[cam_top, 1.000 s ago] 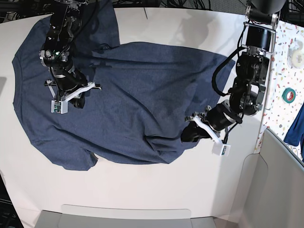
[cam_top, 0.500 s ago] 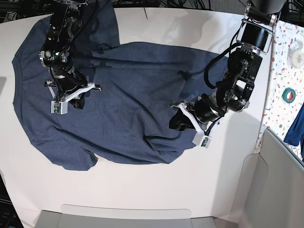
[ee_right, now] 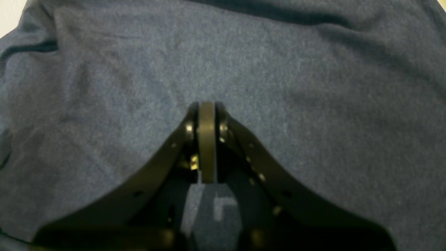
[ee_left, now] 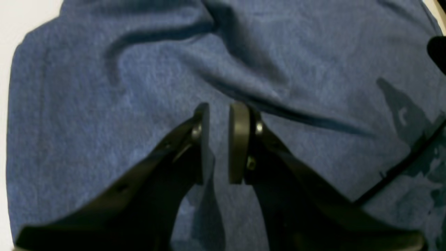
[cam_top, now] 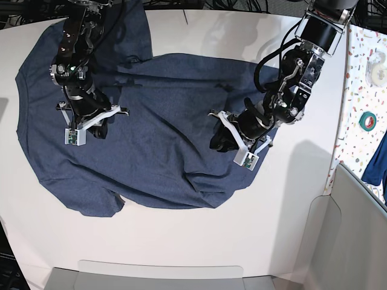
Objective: Layout the t-shirt on the table in an organized manner, then fold the t-shirt properly
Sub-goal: 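Release the hem and move the left gripper onto the shirt body, then grasp the shirt body with the left gripper and drag it toward the sleeve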
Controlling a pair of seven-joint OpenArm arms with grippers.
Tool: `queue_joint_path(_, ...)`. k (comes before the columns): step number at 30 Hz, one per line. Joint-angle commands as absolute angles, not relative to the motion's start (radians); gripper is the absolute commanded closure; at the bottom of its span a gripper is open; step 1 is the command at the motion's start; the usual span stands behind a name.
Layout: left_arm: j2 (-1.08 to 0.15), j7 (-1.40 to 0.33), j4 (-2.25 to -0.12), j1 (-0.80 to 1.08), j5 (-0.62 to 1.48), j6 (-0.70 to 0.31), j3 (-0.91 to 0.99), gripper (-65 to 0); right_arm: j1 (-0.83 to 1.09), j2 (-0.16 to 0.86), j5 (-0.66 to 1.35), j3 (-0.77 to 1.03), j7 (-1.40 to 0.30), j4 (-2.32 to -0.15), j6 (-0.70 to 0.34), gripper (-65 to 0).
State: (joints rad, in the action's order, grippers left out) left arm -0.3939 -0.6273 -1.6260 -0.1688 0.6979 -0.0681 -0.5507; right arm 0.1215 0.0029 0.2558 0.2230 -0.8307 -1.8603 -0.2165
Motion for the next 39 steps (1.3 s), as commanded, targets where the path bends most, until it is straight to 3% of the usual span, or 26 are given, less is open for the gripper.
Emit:
queue_joint_path(1,-0.400,-0.610,-1.644,-0.186,0.699,-0.073,-0.544,-8.8,0.105,0.008,0.259,0.223,-0.802,-1.876,-0.217,0.0)
queue_joint_path(9,-0.381,-0.567,-1.541,-0.203,0.699,-0.073,-0.541,-8.8,0.077,0.007,0.259,0.225,-0.803,-1.876,-0.217,0.0)
queue_joint_path(20,-0.378,-0.404,-1.242,-0.381,0.699,-0.073,-0.536,-8.4,0.079,0.002,0.263,0.216,-0.803,-1.877,-0.217,0.0)
queue_joint_path(24,-0.352,-0.377,-1.124,-0.421,0.699,-0.073,-0.539,-3.3,0.079,0.002,0.262,0.216,-0.803,-1.876,-0.217,0.0)
queue_joint_path(30,-0.343,-0.311,-1.003,-0.383,0.699,-0.067,-0.539,-0.4,0.076,0.004,0.259,0.222,-0.802,-1.876,-0.217,0.0)
queue_joint_path(39,-0.389,-0.314,-1.086,-0.199,0.699,-0.025,-0.455,-0.4,0.048,0.008,0.259,0.222,-0.808,-1.847,-0.217,0.0)
